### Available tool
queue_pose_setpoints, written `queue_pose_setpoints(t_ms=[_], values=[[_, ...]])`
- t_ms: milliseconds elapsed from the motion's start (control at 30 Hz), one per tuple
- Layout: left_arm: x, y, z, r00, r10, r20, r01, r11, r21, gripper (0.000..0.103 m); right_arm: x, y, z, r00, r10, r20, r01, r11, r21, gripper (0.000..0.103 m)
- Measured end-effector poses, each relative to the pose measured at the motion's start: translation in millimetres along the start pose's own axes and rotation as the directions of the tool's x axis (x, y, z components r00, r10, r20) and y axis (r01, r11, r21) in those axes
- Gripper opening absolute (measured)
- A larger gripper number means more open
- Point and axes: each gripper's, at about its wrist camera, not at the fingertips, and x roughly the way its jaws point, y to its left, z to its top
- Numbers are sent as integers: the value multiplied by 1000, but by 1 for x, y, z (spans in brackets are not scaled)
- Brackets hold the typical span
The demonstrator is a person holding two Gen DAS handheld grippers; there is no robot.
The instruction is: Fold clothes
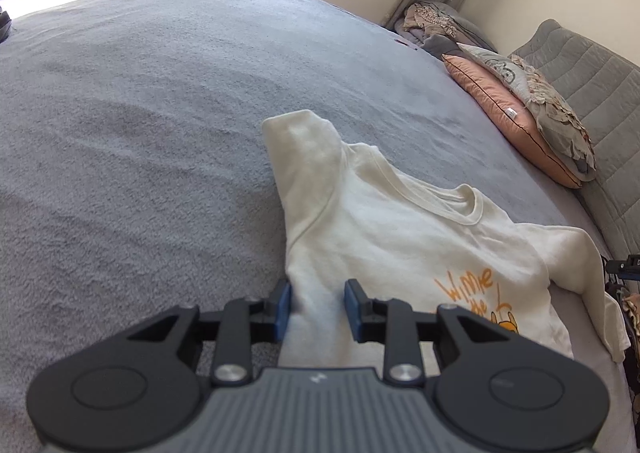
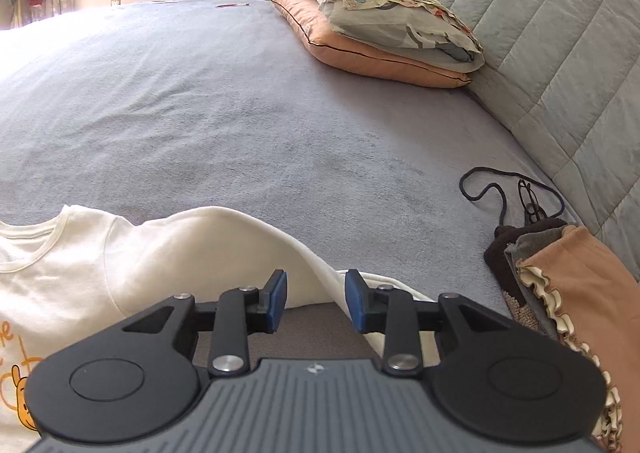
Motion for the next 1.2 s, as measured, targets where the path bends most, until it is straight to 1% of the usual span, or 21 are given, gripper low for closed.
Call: queue_pose_setpoints(t_ms=[67, 100, 133, 167, 200, 267, 300, 333, 367, 400, 433, 500, 533, 667, 900, 1033, 1200], values=[[2, -2, -3, 1000, 18, 20, -19, 999, 32, 44, -7, 11, -2, 999, 40, 4, -40, 999, -4, 35], [3, -5, -6, 999, 39, 36, -41, 997, 67, 47, -10, 16, -4, 998, 55, 4, -55, 998, -10, 36], [4, -7, -10, 998, 42, 52, -47, 994, 97, 52, -13, 22, -6, 997, 71, 4, -70, 997, -17, 37], [4, -10, -15, 997, 45, 69, -53, 991, 127, 60, -16, 27, -9, 996, 86, 5, -86, 996, -23, 38], [4, -14, -22, 994, 49, 95, -64, 984, 167, 64, -19, 32, -11, 995, 101, 4, -101, 994, -30, 39], [5, -22, -35, 988, 64, 144, -97, 967, 235, 83, -26, 43, -16, 991, 132, 4, -132, 990, -43, 40], [5, -25, -42, 983, 75, 166, -117, 958, 263, 88, -29, 48, -18, 989, 147, 4, -147, 988, -50, 40], [5, -27, -46, 980, 86, 182, -134, 952, 274, 96, -32, 53, -20, 987, 163, 3, -162, 985, -56, 40], [5, -25, -47, 979, 91, 182, -138, 955, 264, 102, -35, 59, -22, 984, 178, 3, -177, 982, -63, 40], [4, -23, -47, 978, 96, 183, -141, 957, 254, 103, -39, 64, -25, 981, 193, 2, -193, 979, -69, 41], [4, -19, -46, 980, 81, 180, -124, 963, 240, 103, -42, 69, -27, 978, 208, 1, -208, 975, -76, 41], [3, -13, -44, 983, 57, 172, -94, 972, 215, 103, -45, 76, -37, 977, 215, 11, -213, 974, -80, 41], [3, -12, -44, 983, 53, 173, -90, 973, 212, 103, -46, 80, -42, 976, 217, 16, -215, 973, -82, 41], [4, -16, -45, 983, 72, 171, -111, 967, 231, 103, -52, 94, -62, 973, 228, 37, -224, 970, -91, 43], [4, -15, -45, 983, 66, 171, -104, 969, 226, 103, -63, 119, -96, 966, 247, 72, -238, 965, -106, 44], [5, -15, -45, 983, 66, 171, -104, 969, 225, 103, -55, 137, -111, 962, 267, 65, -260, 961, -91, 44], [5, -16, -45, 983, 66, 171, -104, 969, 224, 103, -50, 153, -117, 963, 263, 52, -257, 960, -108, 44]])
